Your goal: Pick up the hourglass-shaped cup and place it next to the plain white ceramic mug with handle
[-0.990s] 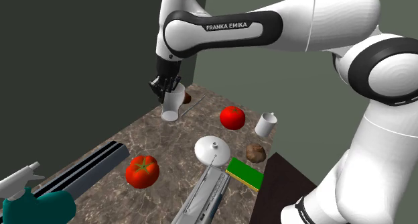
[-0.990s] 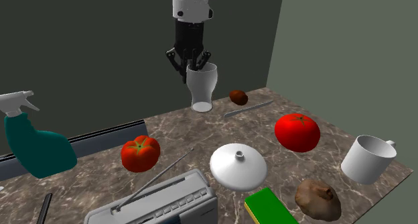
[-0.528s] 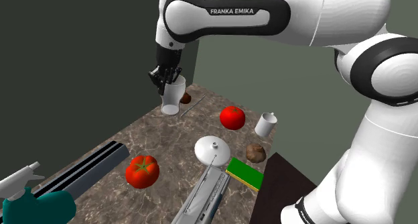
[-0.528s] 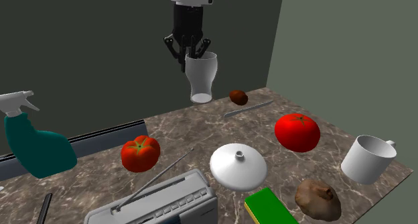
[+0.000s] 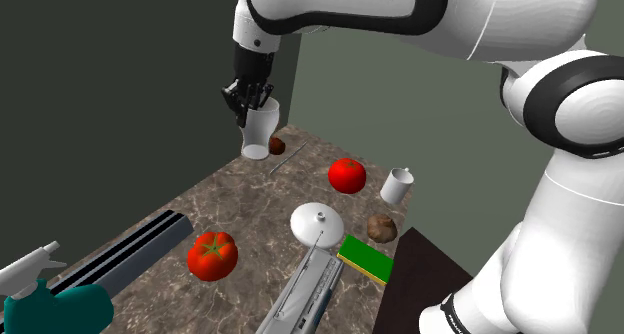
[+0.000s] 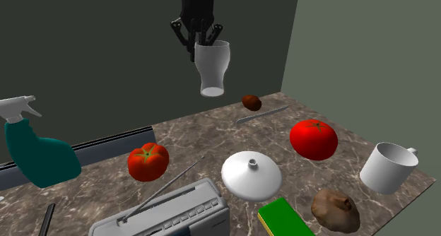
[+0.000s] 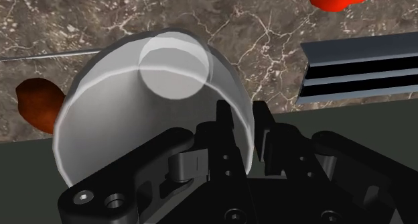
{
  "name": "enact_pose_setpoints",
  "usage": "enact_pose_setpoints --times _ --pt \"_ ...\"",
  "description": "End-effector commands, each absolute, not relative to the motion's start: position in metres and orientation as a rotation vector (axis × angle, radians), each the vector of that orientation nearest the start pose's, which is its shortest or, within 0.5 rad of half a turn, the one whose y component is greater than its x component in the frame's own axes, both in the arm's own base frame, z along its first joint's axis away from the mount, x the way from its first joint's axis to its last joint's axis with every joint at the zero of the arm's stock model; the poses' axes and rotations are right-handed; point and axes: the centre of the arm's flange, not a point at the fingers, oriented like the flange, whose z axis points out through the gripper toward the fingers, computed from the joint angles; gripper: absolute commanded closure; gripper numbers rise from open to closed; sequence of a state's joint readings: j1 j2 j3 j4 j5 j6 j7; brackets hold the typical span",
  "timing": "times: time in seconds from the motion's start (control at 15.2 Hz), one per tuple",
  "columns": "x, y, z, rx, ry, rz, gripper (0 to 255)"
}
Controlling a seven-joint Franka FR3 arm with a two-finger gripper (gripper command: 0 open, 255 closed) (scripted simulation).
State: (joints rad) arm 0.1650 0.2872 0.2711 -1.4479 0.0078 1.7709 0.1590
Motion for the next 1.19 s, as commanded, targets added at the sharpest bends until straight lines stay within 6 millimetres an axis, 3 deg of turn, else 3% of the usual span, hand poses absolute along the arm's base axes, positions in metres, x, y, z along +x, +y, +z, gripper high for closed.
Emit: enact_pose_setpoints --times 0.0,0.59,1.12 --pt "0.598 0.256 0.546 -3.022 -0.400 -0.030 255" --pt "0.598 0.256 0.592 -3.022 -0.400 -0.030 255" --pt "0.580 0.152 0.592 -3.022 -0.400 -0.030 255"
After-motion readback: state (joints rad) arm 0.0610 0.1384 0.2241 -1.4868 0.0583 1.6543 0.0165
